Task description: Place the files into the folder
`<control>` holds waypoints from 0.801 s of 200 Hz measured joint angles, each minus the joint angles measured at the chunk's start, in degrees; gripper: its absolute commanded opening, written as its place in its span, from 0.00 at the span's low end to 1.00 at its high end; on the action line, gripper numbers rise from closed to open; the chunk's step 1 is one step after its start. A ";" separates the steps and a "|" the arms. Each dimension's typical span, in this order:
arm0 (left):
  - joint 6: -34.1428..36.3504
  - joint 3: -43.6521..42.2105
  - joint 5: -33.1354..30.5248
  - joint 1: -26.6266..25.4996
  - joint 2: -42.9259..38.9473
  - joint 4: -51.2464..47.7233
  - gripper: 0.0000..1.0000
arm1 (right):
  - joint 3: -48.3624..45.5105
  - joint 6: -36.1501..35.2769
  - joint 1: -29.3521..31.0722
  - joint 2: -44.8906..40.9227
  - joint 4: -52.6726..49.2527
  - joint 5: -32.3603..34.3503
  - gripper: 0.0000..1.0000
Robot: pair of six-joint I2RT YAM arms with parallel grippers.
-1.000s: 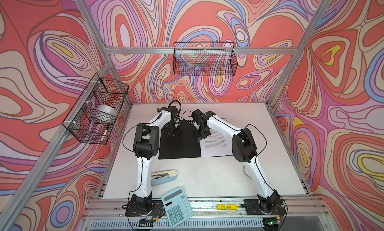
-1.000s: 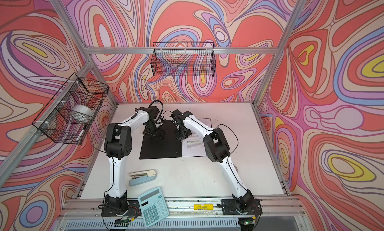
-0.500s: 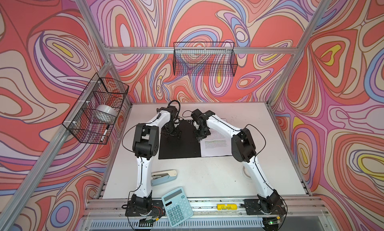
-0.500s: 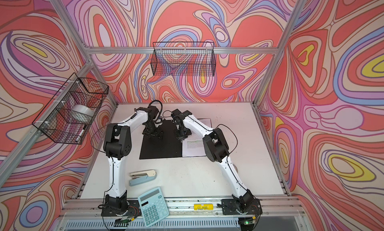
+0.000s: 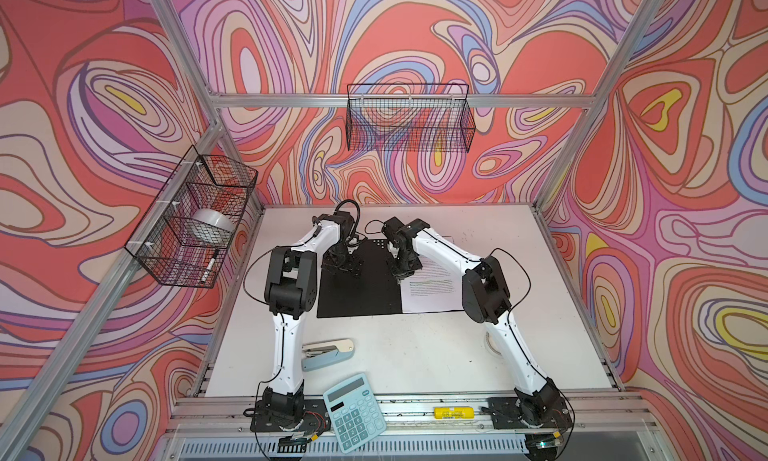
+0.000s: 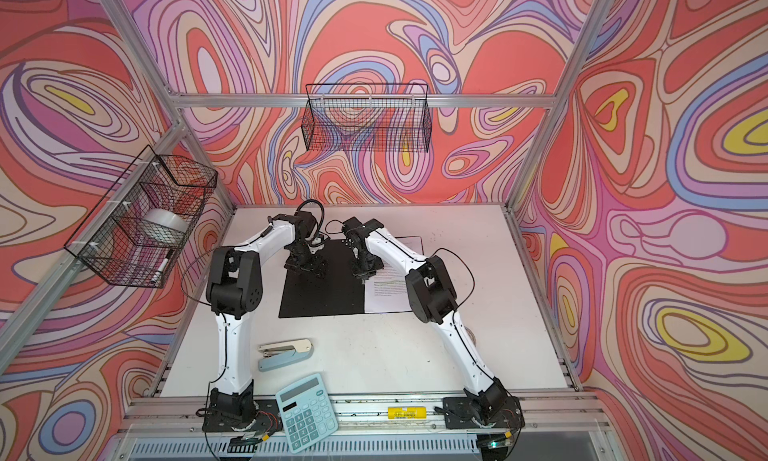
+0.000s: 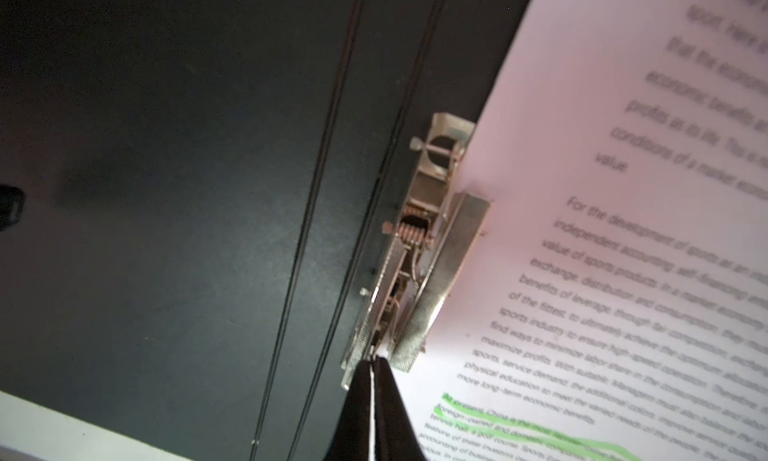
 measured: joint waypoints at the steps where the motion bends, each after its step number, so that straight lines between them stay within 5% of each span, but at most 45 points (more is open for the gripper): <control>1: 0.00 0.00 0.00 0.00 0.00 0.00 0.93 | 0.00 0.00 0.00 0.00 -0.04 0.07 0.05; 102: 0.37 0.00 1.33 0.28 -0.46 -0.04 0.97 | 2.78 1.44 -0.28 -2.56 0.15 5.38 0.19; 160: 1.99 -0.13 1.49 0.33 -6.75 -0.13 1.00 | -8.46 5.42 -3.63 -17.25 9.64 11.91 0.33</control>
